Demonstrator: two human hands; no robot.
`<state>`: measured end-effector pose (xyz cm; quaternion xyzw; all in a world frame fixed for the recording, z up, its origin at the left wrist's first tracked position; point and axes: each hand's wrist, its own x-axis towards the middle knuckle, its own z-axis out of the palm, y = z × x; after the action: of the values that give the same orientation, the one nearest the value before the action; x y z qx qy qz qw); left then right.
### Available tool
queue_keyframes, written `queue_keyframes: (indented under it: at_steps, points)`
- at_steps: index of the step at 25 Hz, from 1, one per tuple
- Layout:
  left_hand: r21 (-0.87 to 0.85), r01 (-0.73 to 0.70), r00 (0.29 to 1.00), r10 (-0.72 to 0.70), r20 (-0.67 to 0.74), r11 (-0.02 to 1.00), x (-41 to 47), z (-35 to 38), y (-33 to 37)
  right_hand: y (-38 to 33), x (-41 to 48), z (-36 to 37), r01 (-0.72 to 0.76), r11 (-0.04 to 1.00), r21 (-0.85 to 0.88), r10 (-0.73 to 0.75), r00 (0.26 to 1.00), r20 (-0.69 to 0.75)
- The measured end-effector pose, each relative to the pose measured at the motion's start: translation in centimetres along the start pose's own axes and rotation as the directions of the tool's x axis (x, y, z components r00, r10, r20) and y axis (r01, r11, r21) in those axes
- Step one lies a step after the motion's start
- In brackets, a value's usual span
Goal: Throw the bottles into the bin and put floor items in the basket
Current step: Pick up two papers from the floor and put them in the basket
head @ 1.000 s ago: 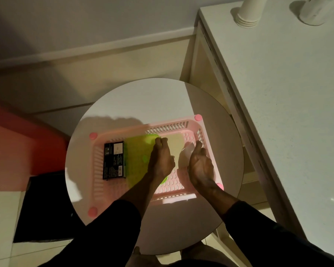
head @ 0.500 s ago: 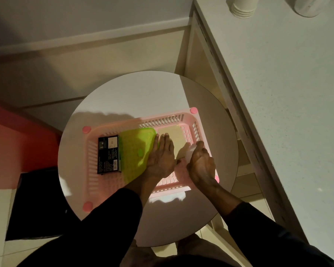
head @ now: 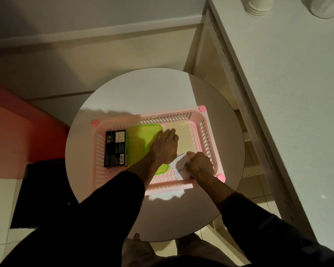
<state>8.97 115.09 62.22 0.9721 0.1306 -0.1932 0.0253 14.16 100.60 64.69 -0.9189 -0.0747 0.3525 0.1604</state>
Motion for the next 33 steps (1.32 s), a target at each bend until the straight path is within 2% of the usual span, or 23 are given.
queue_keyframes:
  at_steps: [4, 8, 12, 16, 19, 23, 26, 30, 33]
  points:
    - [0.015, -0.022, 1.0, 0.022, -0.006, 1.0, 0.2, 0.3, -0.4, 0.6, -0.4, -0.2, 0.094, 0.93, -0.354, -0.119, 0.992, -0.049]
    - [0.019, -0.008, 1.0, 0.009, -0.01, 1.0, 0.0, 0.8, 0.0, 1.6, -1.1, 0.0, 0.206, 0.844, -0.495, -0.281, 0.956, -0.083]
    - [0.044, 0.001, 1.0, 0.0, -0.009, 0.999, 0.0, 0.9, 0.2, 1.5, -1.8, 0.6, 0.276, 0.817, -0.506, -0.361, 0.929, -0.077]
    - [0.081, -0.022, 1.0, 0.024, -0.017, 0.996, 0.0, 0.7, 0.0, 1.2, -1.4, 0.7, 0.23, 0.849, -0.476, -0.265, 0.964, -0.007]
    - [0.061, -0.044, 0.999, 0.046, -0.025, 0.997, -0.2, 0.3, -0.5, 0.8, -1.0, 0.3, 0.226, 0.859, -0.459, -0.248, 0.969, 0.014]
    - [-0.029, -0.065, 0.988, 0.06, -0.143, 0.997, -2.1, -0.1, -0.9, 0.6, -0.8, -0.4, 0.239, 0.894, -0.378, -0.29, 0.953, -0.084]
    - [-0.112, -0.009, 0.985, -0.011, -0.173, 0.994, -4.6, -0.3, -0.5, 1.0, -1.2, -0.3, 0.334, 0.849, -0.409, -0.428, 0.889, -0.162]
    - [-0.197, 0.113, 0.973, -0.149, -0.177, 0.974, -8.3, -0.3, 0.2, 1.0, -2.4, -0.1, 0.533, 0.702, -0.471, -0.667, 0.725, -0.173]
    - [-0.19, 0.1, 0.954, -0.148, -0.262, 0.977, -11.9, 0.0, 0.1, 1.2, -4.6, 0.8, 0.619, 0.65, -0.441, -0.749, 0.62, -0.234]
